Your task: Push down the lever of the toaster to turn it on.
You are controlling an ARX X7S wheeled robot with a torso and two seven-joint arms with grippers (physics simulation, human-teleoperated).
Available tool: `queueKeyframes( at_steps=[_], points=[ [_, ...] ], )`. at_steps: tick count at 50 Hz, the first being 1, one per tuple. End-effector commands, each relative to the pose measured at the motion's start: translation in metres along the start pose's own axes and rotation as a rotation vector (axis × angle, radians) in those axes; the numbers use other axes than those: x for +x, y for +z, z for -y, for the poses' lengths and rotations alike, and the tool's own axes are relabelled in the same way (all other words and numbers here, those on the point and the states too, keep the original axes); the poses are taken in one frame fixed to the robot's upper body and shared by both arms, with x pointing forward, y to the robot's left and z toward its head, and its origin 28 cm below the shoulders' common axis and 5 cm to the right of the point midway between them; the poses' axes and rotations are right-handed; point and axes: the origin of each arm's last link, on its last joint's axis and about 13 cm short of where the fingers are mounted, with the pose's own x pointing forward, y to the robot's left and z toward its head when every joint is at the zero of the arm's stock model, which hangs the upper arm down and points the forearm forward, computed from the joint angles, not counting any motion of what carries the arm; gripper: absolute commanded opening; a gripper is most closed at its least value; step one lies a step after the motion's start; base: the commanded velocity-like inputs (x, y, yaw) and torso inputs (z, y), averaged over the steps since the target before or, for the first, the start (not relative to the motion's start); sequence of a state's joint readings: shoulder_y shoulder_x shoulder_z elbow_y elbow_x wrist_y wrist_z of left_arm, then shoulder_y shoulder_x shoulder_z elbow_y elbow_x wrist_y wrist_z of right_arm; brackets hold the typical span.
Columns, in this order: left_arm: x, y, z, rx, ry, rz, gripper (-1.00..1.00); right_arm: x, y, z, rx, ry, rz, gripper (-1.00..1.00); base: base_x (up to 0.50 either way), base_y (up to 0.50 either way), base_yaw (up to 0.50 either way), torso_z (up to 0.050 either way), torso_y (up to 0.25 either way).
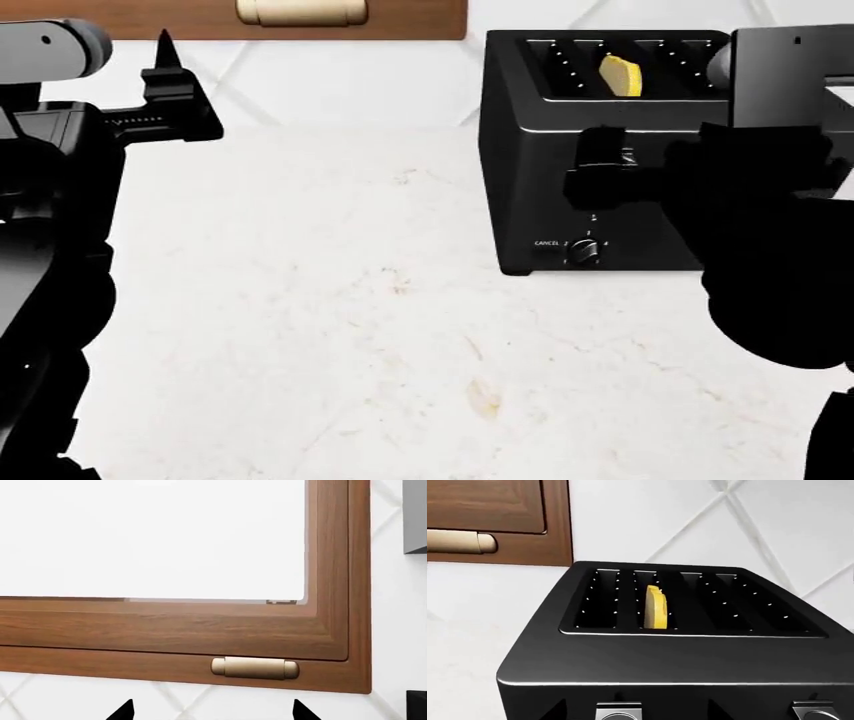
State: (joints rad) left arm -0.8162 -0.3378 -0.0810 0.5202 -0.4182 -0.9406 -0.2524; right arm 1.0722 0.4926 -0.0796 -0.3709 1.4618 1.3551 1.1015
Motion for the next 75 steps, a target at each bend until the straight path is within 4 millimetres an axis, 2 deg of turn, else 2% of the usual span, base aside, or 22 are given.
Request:
queueKeyframes(
  at_steps=[1, 25, 26, 57, 75],
  points=[
    [0.001, -0.001, 0.001, 0.000, -0.003, -0.002, 1.00, 0.005, 0.002, -0.006, -0.011, -0.007, -0.025, 1.00, 0.00, 0.00, 0.00, 0.000, 0.000],
    [0.000, -0.001, 0.001, 0.001, -0.003, -0.002, 1.00, 0.021, 0.002, -0.010, 0.001, -0.096, -0.083, 1.00, 0.00, 0.00, 0.00, 0.000, 0.000],
    [0.000, -0.001, 0.000, 0.001, -0.003, -0.003, 1.00, 0.021, 0.002, -0.010, 0.000, -0.096, -0.081, -1.00, 0.00, 0.00, 0.00, 0.000, 0.000],
    [-0.001, -0.001, 0.000, 0.002, -0.002, -0.004, 1.00, 0.016, 0.003, -0.016, -0.012, -0.017, -0.062, -1.00, 0.00, 0.00, 0.00, 0.000, 0.000],
    [-0.001, -0.002, 0.000, 0.002, -0.003, -0.007, 1.00, 0.023, 0.000, -0.018, 0.004, -0.006, -0.099, -1.00, 0.00, 0.00, 0.00, 0.000, 0.000]
  ],
)
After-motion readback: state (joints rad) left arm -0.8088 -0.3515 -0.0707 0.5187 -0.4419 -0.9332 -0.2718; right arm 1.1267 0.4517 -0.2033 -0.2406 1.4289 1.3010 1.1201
